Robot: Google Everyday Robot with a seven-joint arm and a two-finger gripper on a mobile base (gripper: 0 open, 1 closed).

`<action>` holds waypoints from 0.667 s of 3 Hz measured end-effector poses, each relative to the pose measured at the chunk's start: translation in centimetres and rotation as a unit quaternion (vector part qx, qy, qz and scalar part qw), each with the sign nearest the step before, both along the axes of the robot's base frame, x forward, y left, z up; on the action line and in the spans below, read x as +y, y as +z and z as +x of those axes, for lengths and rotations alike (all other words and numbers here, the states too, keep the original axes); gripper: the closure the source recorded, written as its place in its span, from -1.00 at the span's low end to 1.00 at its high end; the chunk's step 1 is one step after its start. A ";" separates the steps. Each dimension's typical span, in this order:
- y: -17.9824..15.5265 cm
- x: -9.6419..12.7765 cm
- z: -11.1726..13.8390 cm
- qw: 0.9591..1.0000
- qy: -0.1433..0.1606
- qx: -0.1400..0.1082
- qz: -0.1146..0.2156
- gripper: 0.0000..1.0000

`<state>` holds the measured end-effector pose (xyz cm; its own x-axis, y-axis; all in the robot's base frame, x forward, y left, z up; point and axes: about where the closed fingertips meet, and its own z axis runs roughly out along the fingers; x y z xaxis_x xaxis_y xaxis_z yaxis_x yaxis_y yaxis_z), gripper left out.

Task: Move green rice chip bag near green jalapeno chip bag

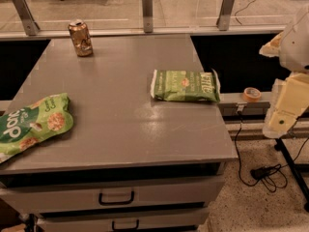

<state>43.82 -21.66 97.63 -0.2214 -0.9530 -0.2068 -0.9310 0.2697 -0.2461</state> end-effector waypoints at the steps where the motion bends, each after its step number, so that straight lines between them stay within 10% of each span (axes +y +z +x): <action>1: 0.0 0.0 0.0 1.000 0.000 0.000 0.000 -1.00; 2: -1.0 2.6 0.8 0.999 0.030 0.003 0.022 -1.00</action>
Offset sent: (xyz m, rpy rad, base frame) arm 0.0189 0.0608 -0.0278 0.1050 0.0338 0.1424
